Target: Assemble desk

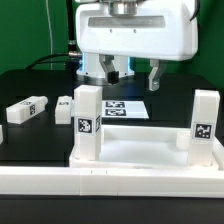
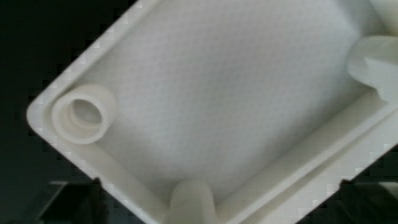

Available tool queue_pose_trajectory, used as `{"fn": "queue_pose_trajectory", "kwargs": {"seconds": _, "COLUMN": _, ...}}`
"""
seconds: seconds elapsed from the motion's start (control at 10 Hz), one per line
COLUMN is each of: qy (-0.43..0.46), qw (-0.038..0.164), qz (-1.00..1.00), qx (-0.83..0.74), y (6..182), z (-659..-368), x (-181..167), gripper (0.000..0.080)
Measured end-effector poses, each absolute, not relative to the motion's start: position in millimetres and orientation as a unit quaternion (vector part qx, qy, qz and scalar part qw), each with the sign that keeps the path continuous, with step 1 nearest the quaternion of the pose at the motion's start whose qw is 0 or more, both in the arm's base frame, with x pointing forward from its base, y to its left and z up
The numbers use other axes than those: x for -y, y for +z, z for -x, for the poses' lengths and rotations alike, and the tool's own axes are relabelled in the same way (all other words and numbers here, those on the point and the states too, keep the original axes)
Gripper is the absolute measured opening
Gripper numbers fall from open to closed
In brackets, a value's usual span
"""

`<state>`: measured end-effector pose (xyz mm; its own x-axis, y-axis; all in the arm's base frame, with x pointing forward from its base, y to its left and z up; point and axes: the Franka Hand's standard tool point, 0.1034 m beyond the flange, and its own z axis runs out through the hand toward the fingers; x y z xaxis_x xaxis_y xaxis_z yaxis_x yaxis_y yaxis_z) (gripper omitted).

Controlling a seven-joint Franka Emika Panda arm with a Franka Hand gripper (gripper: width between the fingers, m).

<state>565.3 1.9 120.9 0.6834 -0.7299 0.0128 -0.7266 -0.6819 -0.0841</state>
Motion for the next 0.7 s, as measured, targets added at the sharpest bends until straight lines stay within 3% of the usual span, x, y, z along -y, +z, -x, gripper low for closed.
{"fn": "queue_pose_trajectory", "kwargs": {"seconds": 0.7, "qy": 0.001, "qw": 0.048, "qz": 0.797, "qx": -0.603, "y": 108.5, "z": -553, "x": -7, "gripper": 0.0648}}
